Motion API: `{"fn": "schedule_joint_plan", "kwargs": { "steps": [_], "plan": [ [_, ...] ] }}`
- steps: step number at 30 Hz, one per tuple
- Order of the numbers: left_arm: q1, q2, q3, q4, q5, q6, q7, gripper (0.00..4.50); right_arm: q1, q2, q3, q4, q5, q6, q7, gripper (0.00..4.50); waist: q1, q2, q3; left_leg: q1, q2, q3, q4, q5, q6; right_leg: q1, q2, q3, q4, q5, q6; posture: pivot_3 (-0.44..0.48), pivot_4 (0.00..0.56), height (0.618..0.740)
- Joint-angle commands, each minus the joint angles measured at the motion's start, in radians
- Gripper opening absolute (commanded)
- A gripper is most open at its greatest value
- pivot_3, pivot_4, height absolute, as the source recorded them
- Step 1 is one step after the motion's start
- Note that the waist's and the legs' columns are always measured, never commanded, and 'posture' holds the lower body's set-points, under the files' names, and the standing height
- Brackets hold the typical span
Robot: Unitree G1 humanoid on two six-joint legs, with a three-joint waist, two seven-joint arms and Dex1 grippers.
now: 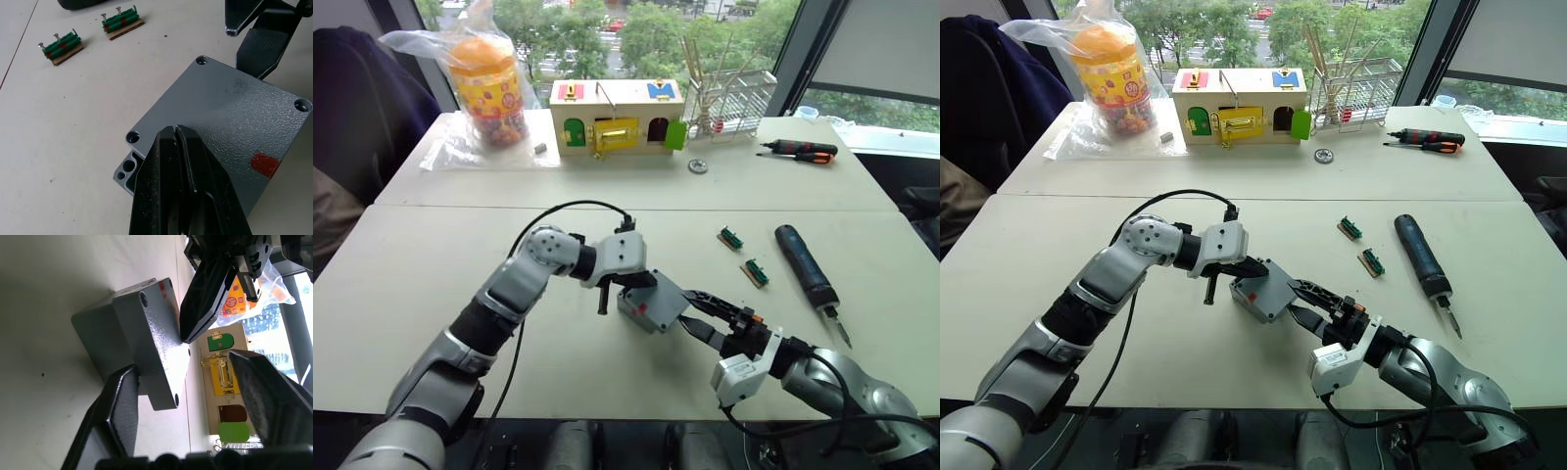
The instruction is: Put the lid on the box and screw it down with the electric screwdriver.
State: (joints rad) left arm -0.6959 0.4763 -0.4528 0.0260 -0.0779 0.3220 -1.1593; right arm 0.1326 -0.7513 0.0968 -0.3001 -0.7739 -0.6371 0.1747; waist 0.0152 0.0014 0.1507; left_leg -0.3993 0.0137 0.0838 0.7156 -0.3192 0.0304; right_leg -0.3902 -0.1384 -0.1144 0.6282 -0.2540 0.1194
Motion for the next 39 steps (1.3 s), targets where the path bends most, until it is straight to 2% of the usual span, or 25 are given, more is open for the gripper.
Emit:
{"fn": "schedule_joint_plan", "kwargs": {
  "steps": [1, 3, 4, 15, 24, 29, 39],
  "plan": [
    [0.075, 0.048, -0.085, 0.078, 0.089, 0.051, -0.009, 0.00, 0.028, -0.019, -0.056, -0.040, 0.042, -0.020, -0.017, 1.26, 0.000, 0.000, 0.000, 0.000, 0.000, 0.000, 0.000, 0.000, 0.000, 0.000, 0.000, 0.000, 0.000, 0.000, 0.000, 0.000, 0.150, 0.706],
    [0.075, 0.048, -0.086, 0.077, 0.088, 0.052, -0.007, 0.00, 0.040, -0.020, -0.065, -0.043, 0.047, -0.019, -0.015, 0.29, -0.001, 0.000, -0.001, 0.000, 0.000, 0.000, 0.000, 0.000, 0.000, 0.000, 0.000, 0.000, 0.000, 0.000, 0.000, 0.000, 0.150, 0.706],
    [0.075, 0.047, -0.086, 0.078, 0.088, 0.052, -0.006, 0.00, 0.045, -0.017, -0.070, -0.043, 0.052, -0.016, -0.012, 0.19, 0.000, 0.000, -0.001, 0.001, 0.000, 0.000, 0.000, 0.000, 0.000, 0.001, 0.000, 0.000, 0.000, 0.000, 0.000, 0.000, 0.150, 0.706],
    [0.071, 0.033, -0.073, 0.072, 0.082, 0.067, -0.011, 0.00, 0.014, 0.002, -0.048, -0.026, 0.050, -0.018, 0.011, 0.19, -0.003, 0.001, -0.002, 0.003, 0.001, 0.002, -0.001, -0.002, 0.001, 0.000, 0.001, 0.003, 0.002, -0.003, -0.002, 0.000, 0.150, 0.706],
    [0.054, 0.009, -0.005, 0.034, 0.013, 0.151, 0.000, 0.00, -0.021, 0.011, -0.015, 0.005, 0.030, -0.020, 0.007, 0.19, -0.005, 0.001, -0.002, 0.003, 0.001, 0.002, -0.003, -0.002, 0.000, -0.002, 0.001, 0.003, 0.002, -0.004, -0.002, 0.000, 0.150, 0.706],
    [0.010, -0.012, 0.074, -0.013, -0.061, 0.213, 0.010, 0.00, -0.025, 0.014, -0.015, 0.013, 0.023, -0.019, -0.001, 0.19, -0.004, 0.001, 0.000, 0.000, 0.001, 0.002, -0.002, -0.002, 0.000, -0.004, 0.001, 0.003, 0.002, -0.004, -0.002, 0.000, 0.150, 0.706],
    [-0.039, 0.042, 0.120, -0.087, -0.098, 0.265, -0.007, 0.00, -0.020, 0.019, -0.022, 0.018, 0.005, -0.014, -0.027, 0.19, -0.002, 0.000, 0.002, -0.006, 0.001, 0.001, 0.000, -0.002, -0.001, -0.008, 0.001, 0.002, 0.003, -0.004, -0.002, 0.000, 0.150, 0.706]
  ]
}}
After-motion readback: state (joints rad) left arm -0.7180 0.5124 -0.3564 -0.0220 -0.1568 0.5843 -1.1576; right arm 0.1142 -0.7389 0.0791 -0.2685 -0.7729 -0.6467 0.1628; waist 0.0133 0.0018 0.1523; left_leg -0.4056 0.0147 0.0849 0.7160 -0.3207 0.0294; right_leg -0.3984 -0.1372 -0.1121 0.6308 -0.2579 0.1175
